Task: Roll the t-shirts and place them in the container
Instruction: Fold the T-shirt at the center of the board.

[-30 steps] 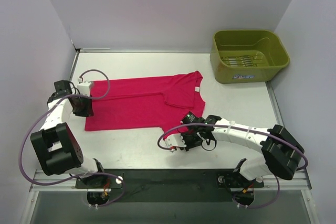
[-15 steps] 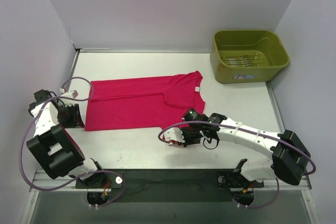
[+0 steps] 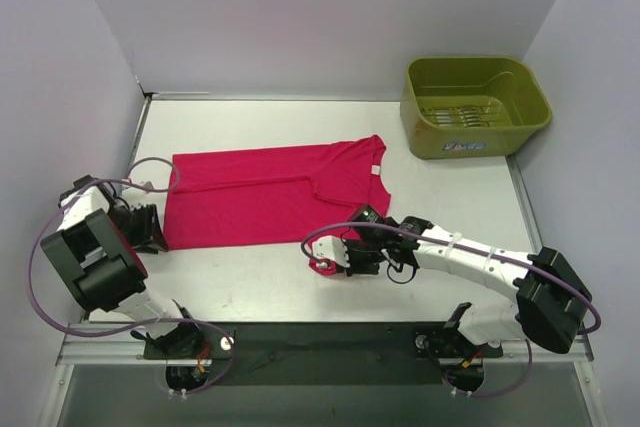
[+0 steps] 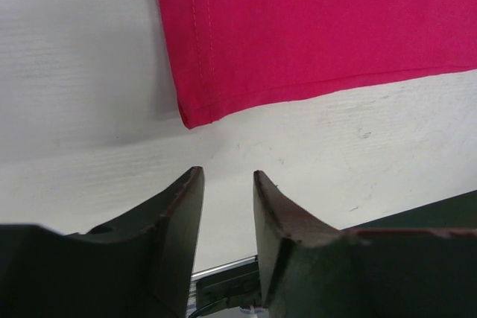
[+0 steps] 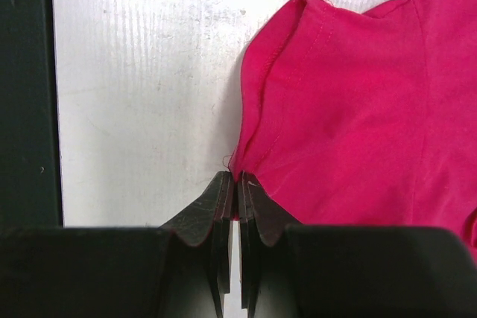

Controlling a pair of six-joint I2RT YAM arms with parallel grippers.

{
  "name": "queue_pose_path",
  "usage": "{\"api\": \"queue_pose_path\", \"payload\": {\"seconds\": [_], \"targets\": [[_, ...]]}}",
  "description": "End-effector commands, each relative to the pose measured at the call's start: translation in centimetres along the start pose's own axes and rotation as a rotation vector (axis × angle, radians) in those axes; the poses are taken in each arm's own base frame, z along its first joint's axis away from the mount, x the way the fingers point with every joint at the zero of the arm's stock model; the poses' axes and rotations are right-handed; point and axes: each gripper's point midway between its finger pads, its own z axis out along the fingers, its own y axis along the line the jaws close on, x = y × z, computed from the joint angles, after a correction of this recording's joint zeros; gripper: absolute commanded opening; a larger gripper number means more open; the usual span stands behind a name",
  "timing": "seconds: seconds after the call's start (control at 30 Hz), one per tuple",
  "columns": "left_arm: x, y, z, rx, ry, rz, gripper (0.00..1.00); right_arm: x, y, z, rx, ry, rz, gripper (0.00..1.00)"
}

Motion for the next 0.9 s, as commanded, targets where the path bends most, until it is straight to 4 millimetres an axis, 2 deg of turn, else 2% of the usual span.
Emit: {"api": "queue_pose_path", "payload": {"seconds": [0.0,0.37,0.5,0.67,0.87], "targets": [[-2.2,1.0,-0.3,-0.025,-0.062,-0.043,0.51,-0.4,0.3,-0.2,-0.004,-0.049,0.056,0.00],[-3.3,3.0,2.2,-0.051,-0.042,-0.085,0.50,-0.2,-0.2,-0.2,-0.004,-0.039,0.078,0.00],[-3.6,3.0,2.8,-0.029,-0.043,-0.098,0.48,0.0,0.0,0.0,-0.018,-0.032,0.086,0.00],[-2.9,2.8,3.5,-0.010,-0.011,-0.086,0.42,0.5,0.3,0.2,-0.031,-0.012,0.093,0.00],[-2.5,2.8,4.3,0.004,0.014,-0.066,0.41,1.0,0.3,0.4,-0.037,0.008,0.090,0.00]]}}
